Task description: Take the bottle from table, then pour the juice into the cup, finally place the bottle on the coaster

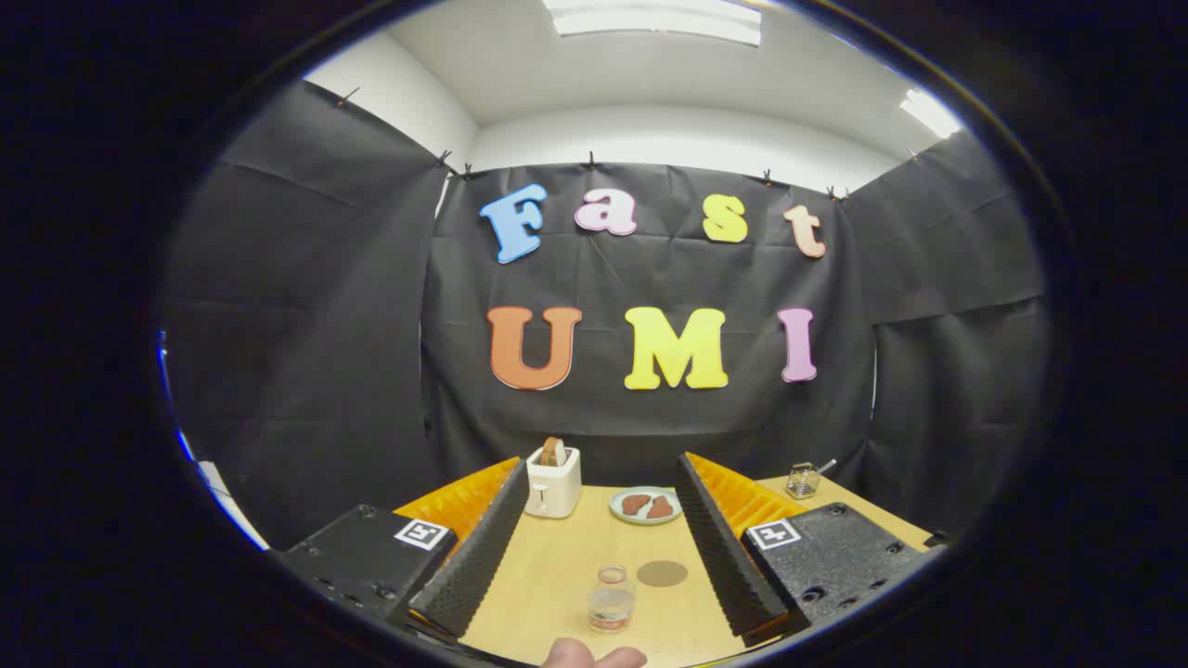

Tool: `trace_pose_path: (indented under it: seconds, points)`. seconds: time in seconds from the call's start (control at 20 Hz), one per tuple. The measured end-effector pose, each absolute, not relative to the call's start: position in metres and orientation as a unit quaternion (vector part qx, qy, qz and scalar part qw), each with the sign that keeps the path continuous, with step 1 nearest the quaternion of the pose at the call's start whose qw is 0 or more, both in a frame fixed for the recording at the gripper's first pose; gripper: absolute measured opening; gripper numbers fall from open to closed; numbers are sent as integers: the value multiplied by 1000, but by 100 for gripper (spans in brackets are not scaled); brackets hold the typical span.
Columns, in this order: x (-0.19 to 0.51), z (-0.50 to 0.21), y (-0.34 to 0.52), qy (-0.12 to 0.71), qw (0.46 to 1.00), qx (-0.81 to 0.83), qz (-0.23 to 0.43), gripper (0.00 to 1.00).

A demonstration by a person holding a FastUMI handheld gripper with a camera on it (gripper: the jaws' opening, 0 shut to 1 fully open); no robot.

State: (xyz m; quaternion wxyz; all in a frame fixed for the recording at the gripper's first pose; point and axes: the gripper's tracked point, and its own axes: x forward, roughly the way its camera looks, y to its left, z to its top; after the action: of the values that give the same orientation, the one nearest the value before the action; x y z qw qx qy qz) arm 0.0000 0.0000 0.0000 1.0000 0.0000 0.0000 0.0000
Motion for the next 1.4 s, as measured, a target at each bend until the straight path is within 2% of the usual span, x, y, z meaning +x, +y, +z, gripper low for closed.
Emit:
trace_pose_path:
  seconds: [0.9,1.4]
  points:
    - [6,-4,-16,8,1000,10,-12,100]
    - [-2,-40,-11,9,1000,0,-16,100]
